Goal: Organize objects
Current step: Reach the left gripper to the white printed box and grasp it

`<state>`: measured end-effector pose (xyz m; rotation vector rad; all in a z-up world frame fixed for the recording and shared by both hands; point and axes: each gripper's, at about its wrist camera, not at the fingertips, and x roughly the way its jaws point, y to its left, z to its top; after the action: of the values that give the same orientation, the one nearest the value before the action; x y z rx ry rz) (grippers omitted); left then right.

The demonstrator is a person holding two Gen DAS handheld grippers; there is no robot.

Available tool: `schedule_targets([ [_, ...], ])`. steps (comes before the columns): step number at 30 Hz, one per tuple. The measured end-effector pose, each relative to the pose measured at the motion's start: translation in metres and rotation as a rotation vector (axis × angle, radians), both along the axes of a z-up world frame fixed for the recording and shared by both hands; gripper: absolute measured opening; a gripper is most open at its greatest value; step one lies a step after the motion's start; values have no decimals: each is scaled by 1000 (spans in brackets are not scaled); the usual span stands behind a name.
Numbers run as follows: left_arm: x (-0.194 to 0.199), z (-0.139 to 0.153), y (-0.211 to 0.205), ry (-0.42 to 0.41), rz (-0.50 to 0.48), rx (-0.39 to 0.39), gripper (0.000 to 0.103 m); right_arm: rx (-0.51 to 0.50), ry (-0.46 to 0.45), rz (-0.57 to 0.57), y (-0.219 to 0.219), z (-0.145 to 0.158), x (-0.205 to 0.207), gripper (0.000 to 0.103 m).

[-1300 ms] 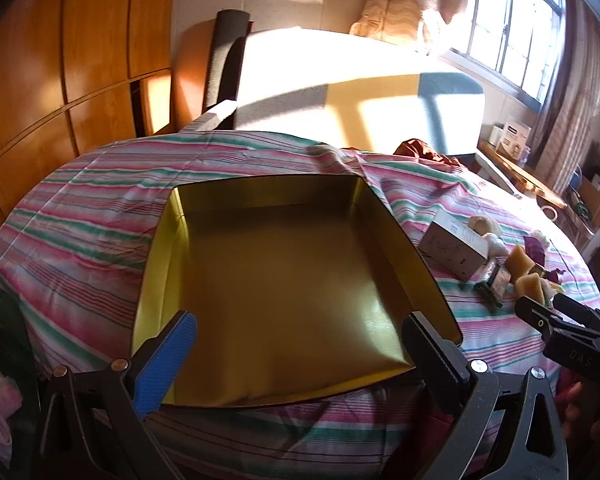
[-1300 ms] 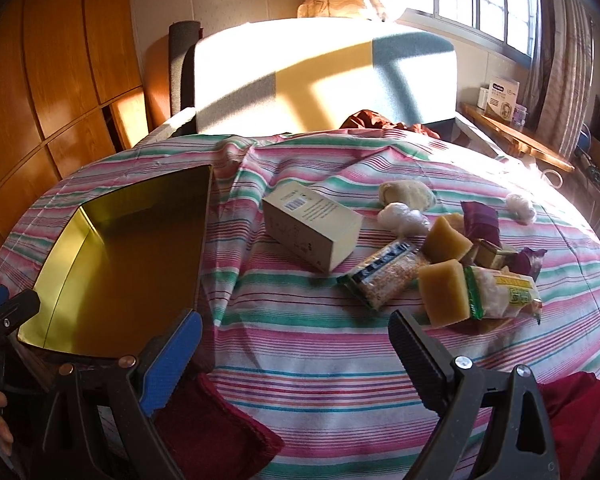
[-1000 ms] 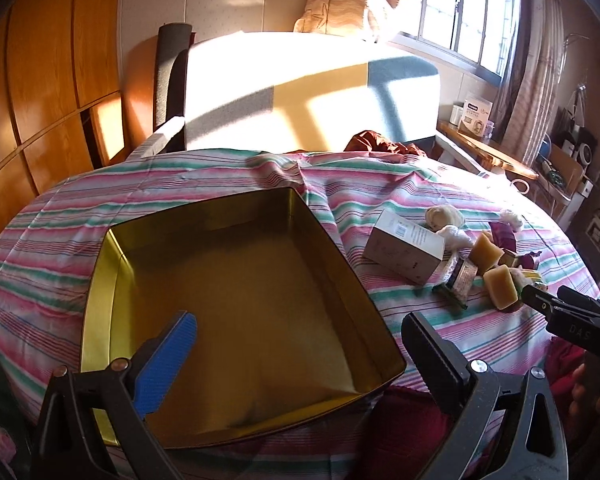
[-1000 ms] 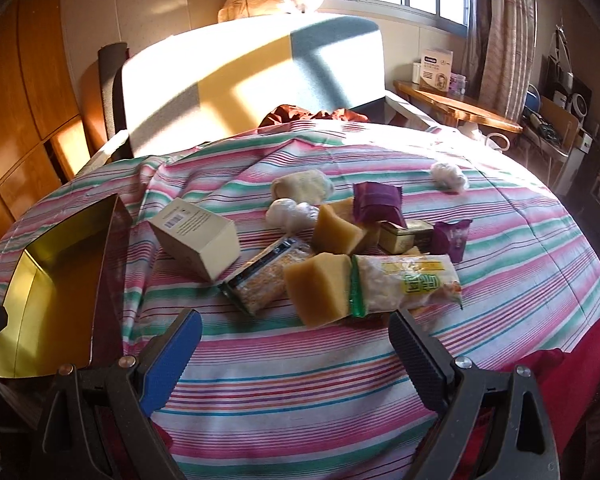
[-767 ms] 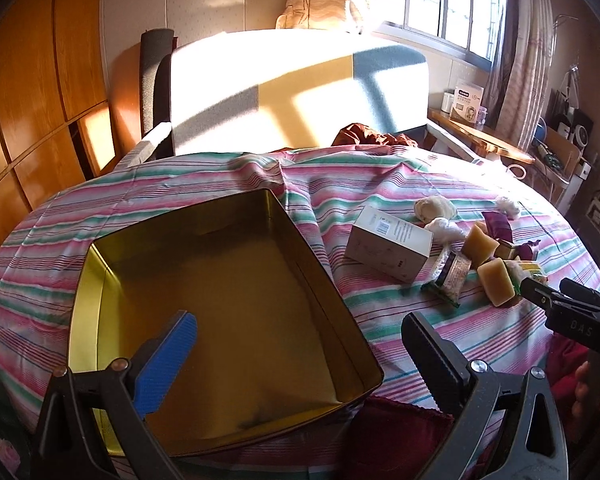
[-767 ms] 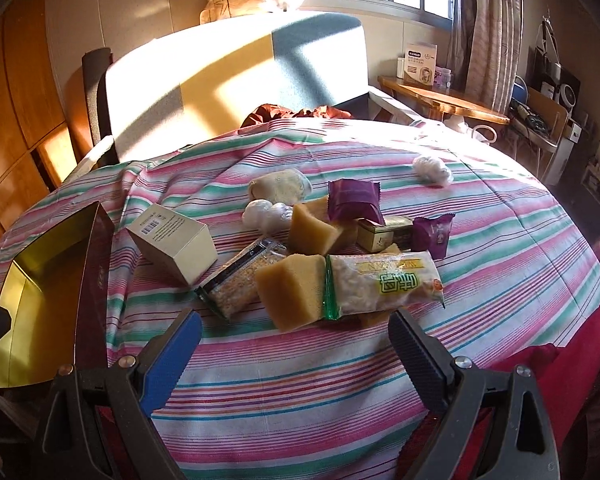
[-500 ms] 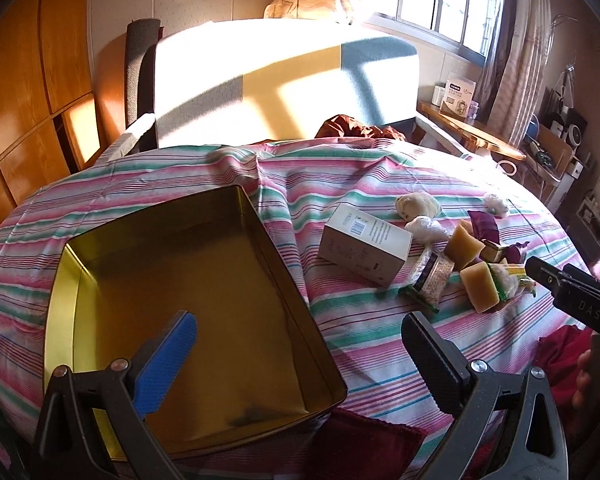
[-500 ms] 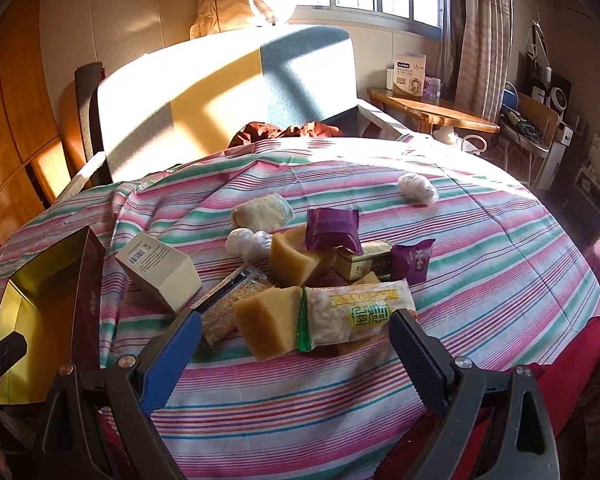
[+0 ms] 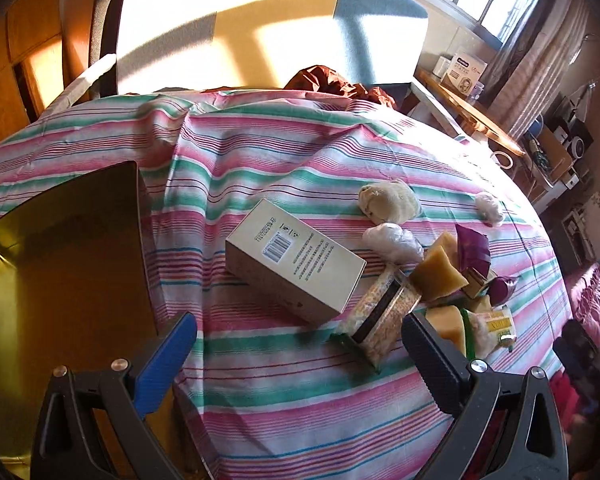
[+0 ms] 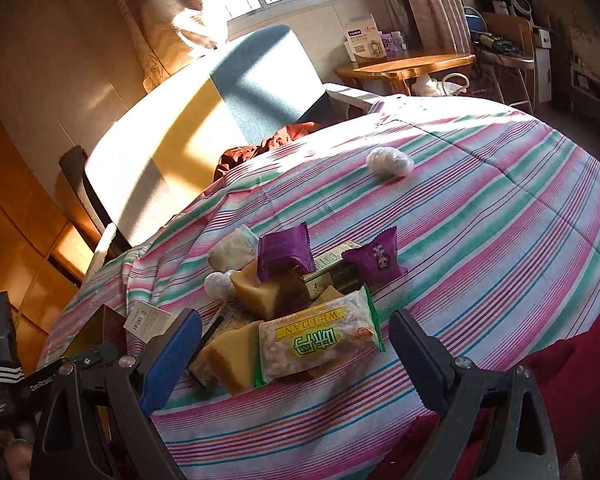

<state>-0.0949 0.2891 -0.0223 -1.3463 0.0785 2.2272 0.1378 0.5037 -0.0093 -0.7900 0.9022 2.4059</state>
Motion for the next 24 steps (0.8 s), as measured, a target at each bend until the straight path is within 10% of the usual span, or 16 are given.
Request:
schedule_targets([
  [11,-50,-30,31,-69,177,-51,103,-46,77,14,2,1,6,96],
  [21,-57,-57,51,-39,117,-140,102,-59,71,22,4,-1,5,96],
  [24,-49,-60,48,-20,92,-157,71,-61,60,25,4,-1,3,96],
])
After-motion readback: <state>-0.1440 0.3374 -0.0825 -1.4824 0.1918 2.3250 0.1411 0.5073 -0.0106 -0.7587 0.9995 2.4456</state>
